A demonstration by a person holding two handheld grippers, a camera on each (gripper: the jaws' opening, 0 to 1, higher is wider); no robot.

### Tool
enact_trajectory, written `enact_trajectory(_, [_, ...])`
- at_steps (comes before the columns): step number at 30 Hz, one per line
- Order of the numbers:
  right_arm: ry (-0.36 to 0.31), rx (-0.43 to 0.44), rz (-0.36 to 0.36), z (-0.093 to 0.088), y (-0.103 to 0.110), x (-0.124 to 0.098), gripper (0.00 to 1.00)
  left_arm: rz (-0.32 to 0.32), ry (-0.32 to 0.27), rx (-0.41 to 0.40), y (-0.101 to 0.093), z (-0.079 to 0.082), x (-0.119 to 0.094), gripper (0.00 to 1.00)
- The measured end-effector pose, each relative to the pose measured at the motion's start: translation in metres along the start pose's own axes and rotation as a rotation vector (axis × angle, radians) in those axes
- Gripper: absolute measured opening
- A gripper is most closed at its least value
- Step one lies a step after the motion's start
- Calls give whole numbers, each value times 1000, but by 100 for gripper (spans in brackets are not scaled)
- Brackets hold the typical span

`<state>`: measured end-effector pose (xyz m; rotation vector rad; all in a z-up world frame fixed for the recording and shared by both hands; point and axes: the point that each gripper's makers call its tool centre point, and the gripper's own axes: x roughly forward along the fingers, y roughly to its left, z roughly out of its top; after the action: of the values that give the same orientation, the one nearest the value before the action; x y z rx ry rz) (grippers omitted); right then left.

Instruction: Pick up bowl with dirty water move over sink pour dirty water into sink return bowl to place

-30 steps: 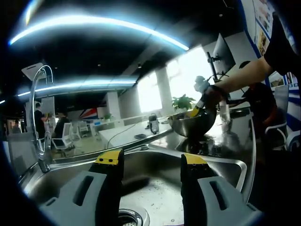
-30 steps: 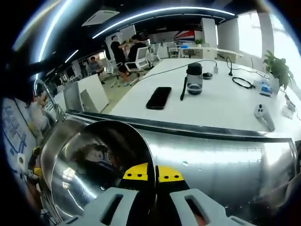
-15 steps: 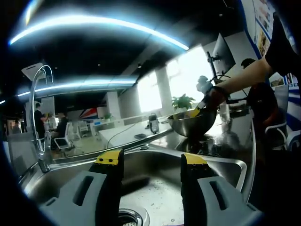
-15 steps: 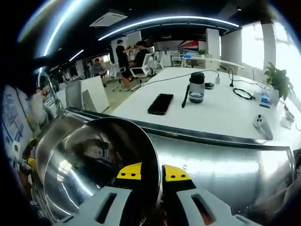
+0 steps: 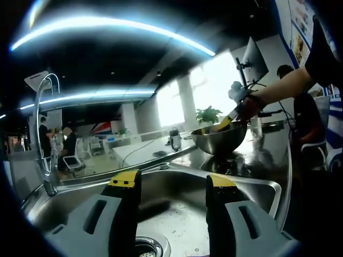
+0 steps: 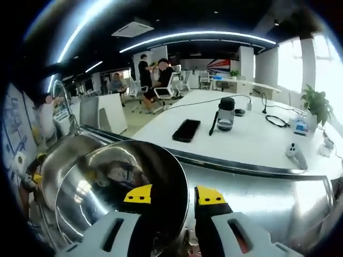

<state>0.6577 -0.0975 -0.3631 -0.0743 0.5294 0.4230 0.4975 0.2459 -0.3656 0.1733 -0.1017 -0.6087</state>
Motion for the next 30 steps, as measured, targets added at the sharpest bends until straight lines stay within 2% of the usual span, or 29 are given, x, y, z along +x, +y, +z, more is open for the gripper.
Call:
enact_trajectory(5, [-90,14,-5,15,0,-15,31,-3,2,2,-1,-1,0,47])
enact_trajectory(15, [-169,-6,3,18,7,-38,33,5,-16,-16,2,3,-2,47])
enact_trajectory(20, [-265,-55,23,25,15,-53,36,6,-23,-23,2,4,-2,47])
enact_trajectory(21, [-288,-33,39,26,17,-56,37,6,-24,-23,2,4,-2,47])
enact_trajectory(22, [-301,48,53,26,17,-58,38,5,-26,-23,2,5,-2,47])
enact_trajectory(26, [-324,-22,24,24,12,-71,41,10,-36,-31,3,7,-2,47])
enact_trajectory(30, [-352,-36,24,24,12,-84,51,17,-48,-44,5,9,-3,47])
